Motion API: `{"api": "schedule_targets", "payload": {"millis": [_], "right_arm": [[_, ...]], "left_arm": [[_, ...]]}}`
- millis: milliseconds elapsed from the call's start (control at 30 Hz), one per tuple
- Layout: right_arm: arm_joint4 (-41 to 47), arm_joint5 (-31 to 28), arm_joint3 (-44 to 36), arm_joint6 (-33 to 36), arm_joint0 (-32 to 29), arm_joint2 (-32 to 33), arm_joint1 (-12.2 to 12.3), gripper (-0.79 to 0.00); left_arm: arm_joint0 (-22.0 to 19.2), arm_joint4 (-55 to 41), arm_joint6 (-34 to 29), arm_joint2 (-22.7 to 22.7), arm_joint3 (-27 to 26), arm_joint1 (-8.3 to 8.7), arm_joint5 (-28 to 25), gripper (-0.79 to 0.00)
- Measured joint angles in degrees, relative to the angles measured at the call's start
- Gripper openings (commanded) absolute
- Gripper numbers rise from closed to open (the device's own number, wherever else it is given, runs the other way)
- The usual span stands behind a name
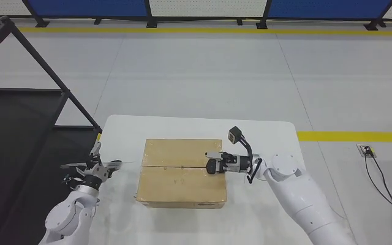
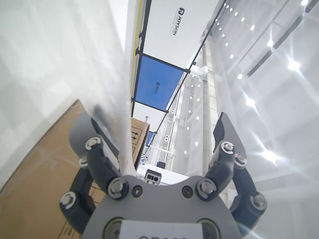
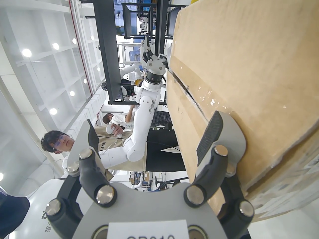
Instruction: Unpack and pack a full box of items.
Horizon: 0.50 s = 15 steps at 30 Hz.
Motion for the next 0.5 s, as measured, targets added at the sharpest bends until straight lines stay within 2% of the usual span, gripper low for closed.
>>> {"api": "schedule_targets", "payload": {"millis": [233, 500], "right_arm": [[0.0, -0.1, -0.5, -0.7, -0.3, 0.2, 0.0, 0.000], [0.0, 0.0, -0.5, -1.0, -0.4, 0.3, -0.1, 0.000]], "left_arm": [[3.0, -0.1, 0.4, -1.9, -5.3, 0.05, -3.5, 0.000], [7.8, 1.4, 2.5, -4.3, -14.1, 0.07, -5.6, 0.000]]}}
